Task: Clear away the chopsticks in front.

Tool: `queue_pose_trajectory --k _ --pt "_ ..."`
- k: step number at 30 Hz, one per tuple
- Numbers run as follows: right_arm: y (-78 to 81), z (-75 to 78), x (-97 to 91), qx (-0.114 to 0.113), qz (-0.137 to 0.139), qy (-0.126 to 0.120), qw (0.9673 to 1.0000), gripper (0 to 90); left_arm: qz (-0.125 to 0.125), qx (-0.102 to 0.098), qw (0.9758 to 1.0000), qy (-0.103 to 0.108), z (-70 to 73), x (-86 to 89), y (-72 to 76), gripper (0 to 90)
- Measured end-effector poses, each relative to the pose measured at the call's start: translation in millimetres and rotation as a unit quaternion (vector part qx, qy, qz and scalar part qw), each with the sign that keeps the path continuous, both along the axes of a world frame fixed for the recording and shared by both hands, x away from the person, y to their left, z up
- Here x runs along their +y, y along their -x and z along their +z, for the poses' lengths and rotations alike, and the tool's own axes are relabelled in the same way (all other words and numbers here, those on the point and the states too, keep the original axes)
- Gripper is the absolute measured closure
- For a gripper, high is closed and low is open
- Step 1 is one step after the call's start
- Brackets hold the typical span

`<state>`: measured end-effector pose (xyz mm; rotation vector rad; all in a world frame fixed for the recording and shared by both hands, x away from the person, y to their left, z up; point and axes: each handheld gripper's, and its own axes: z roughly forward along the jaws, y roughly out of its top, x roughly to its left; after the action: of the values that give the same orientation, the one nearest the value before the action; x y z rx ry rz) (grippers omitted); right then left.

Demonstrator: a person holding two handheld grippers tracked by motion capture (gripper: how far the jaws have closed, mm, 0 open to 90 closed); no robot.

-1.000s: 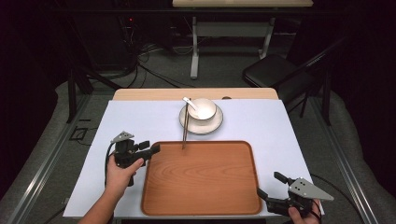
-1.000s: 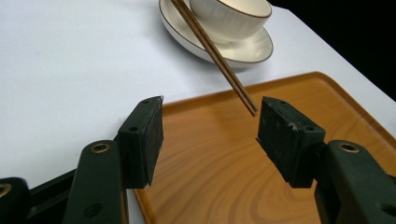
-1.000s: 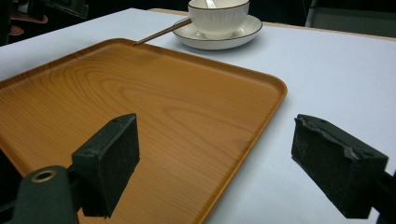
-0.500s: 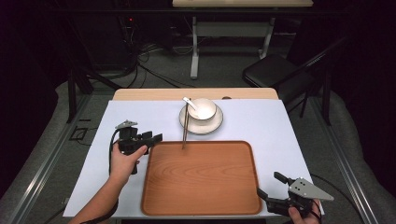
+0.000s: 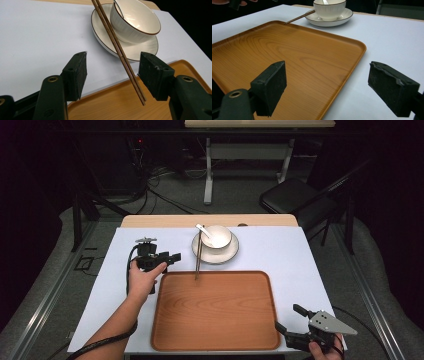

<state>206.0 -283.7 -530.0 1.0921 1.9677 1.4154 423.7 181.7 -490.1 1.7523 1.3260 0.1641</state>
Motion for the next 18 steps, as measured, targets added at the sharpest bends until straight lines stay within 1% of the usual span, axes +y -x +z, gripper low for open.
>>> queue_pose_trajectory --k 3,5,6,11,12,13,14,15,18 --pt "0.2 0.0 -0.2 0.001 -0.001 -0.003 1.0000 14.4 0.001 0.015 0.9999 -0.007 1.8 -6.0 -8.2 40.6" --pt "0.2 0.1 -0.4 0.002 0.000 -0.003 1.0000 14.4 0.002 0.015 0.9998 -0.008 2.2 -7.8 -10.9 40.9" --pt "0.2 0.2 -0.6 0.002 0.000 -0.002 1.0000 14.4 0.005 0.019 0.9998 -0.006 2.4 -10.5 -13.9 40.9" --pt "0.3 0.0 -0.7 0.000 0.001 -0.003 1.0000 14.4 0.001 0.037 0.9992 -0.018 2.3 -22.6 -22.7 42.4" --pt "0.5 0.0 -0.9 -0.001 0.001 -0.003 1.0000 14.4 -0.001 0.042 0.9989 -0.023 2.1 -26.8 -25.0 43.8" --pt "0.5 0.0 -0.9 -0.001 0.001 -0.003 1.0000 14.4 -0.001 0.042 0.9989 -0.023 2.1 -26.8 -25.0 45.2" --pt "0.5 0.0 -1.0 -0.001 0.002 -0.003 1.0000 14.4 -0.001 0.047 0.9986 -0.025 2.0 -29.9 -26.4 45.2" --pt "0.5 0.0 -1.0 -0.001 0.002 -0.004 1.0000 14.4 -0.003 0.054 0.9981 -0.030 1.8 -34.0 -28.3 48.4" --pt "0.5 0.0 -1.0 -0.001 0.002 -0.004 1.0000 14.4 -0.006 0.067 0.9969 -0.041 1.4 -40.3 -31.3 54.3"
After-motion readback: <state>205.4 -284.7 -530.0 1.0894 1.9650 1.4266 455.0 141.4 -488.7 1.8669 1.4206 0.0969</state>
